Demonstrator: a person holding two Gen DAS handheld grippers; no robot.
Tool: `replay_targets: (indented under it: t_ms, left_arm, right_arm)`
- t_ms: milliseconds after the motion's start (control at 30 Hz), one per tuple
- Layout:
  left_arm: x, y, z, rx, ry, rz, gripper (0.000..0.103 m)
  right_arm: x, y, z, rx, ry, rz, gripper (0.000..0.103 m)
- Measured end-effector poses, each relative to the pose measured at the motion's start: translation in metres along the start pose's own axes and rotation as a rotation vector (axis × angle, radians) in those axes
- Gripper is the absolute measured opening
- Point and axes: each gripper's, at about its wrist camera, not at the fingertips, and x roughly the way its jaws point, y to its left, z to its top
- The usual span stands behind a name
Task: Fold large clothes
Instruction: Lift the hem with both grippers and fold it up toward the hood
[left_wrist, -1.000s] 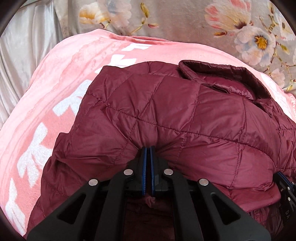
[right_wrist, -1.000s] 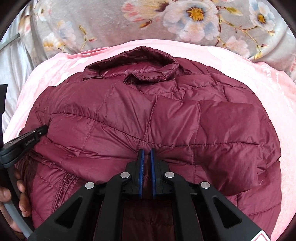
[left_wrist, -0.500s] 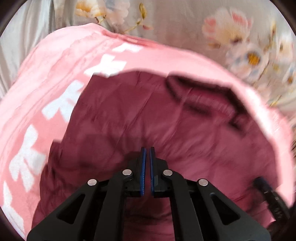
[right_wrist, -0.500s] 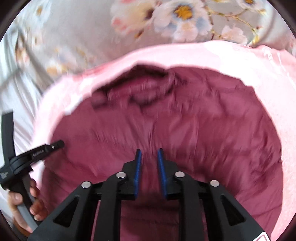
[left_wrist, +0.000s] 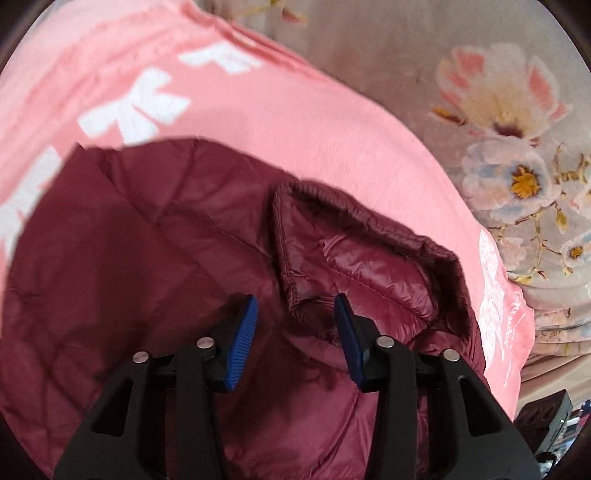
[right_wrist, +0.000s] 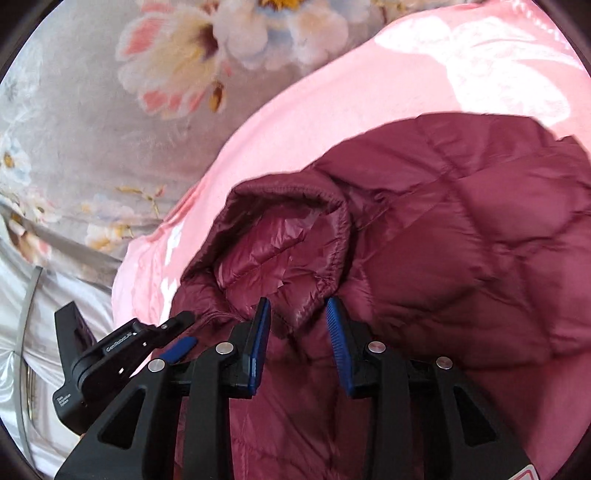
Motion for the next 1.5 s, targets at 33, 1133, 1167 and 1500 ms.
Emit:
replay_targets:
  t_ms: [33, 1133, 1167, 1500]
  left_arm:
    - [0.003, 0.000, -0.001, 0.009, 0.009, 0.006, 0.013]
    - [-0.047, -0.033, 0.041, 0.202, -0.241, 0.109, 0.006]
    - [-0.040, -0.035, 0.047, 0.188, -0.223, 0.106, 0.006]
    - [0.036, -0.023, 0.043, 0.213, -0.090, 0.198, 0.006]
  right_arm:
    - [0.001, 0.003, 0.000, -0.023, -0.001, -0.012, 0.019]
    - [-0.034, 0.032, 0.050, -0.213, -0.260, -0.190, 0.019]
    - [-0.021, 0.033, 0.059, -0.195, -0.245, -0.188, 0.019]
    - [0.040, 0.038, 0.040, -0.389, -0.102, -0.314, 0.019]
